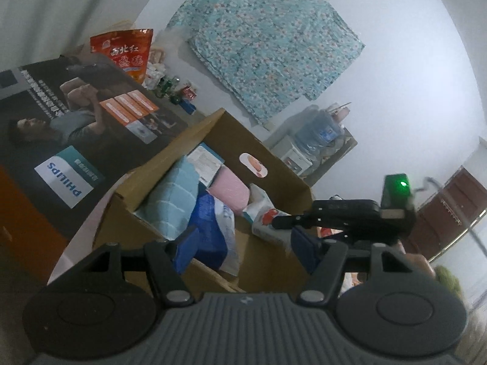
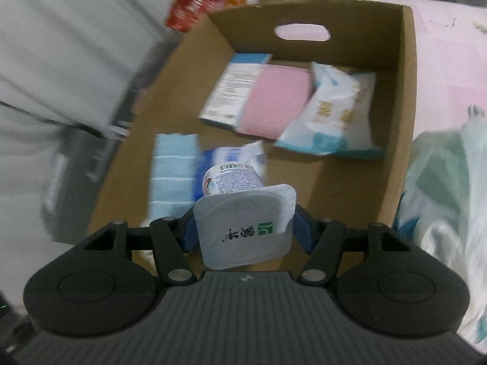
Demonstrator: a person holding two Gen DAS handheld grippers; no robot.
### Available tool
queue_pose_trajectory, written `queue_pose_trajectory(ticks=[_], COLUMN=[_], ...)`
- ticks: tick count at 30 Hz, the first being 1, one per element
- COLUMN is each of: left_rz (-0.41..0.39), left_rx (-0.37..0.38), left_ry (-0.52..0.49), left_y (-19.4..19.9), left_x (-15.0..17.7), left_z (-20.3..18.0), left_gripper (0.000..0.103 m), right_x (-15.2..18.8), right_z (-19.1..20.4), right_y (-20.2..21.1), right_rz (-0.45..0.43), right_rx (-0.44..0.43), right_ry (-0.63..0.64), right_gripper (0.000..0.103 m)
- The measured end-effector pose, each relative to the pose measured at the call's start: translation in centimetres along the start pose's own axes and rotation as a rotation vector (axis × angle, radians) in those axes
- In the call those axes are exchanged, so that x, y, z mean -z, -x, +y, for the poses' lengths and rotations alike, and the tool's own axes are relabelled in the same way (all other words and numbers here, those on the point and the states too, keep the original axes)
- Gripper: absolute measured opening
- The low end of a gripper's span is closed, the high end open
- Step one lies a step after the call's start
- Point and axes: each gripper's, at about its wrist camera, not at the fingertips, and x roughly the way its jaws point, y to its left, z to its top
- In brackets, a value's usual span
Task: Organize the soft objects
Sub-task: 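Carry the yogurt cup in right tool and lower it into the box, then open right tool to drop the yogurt cup into the box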
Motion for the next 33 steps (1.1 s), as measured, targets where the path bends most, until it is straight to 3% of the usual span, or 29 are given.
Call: queue_pose_trajectory(ticks=[8, 16, 25, 33], left_rz=[0.013, 0.02, 0.022, 0.019], left_rx=[0.007, -0.002, -0.03, -0.056], left_ry=[0.031, 0.042, 0.049, 0.009], left_y=[-0.6, -0.7, -0.6, -0.5], left_x=[-0.2, -0.2, -0.4, -0.2], left_z=[1.6, 2.1, 2.5, 1.0], left_gripper=[0.067, 0.067, 0.068, 0.076], right_x=[-3.3, -5.4, -7.4, -7.1], right_z=[1.5, 2.0, 1.6, 2.6], right_y=[-4.0, -9.0, -9.1, -4.7], right_rz=[0.093, 0.215, 0.191, 0.088], right_rx=[0.228, 0.324, 0.255, 0.195], right_ry=[0.125, 0.196, 0.13, 0.161], right_gripper=[0.06, 0.06, 0.066, 0.077])
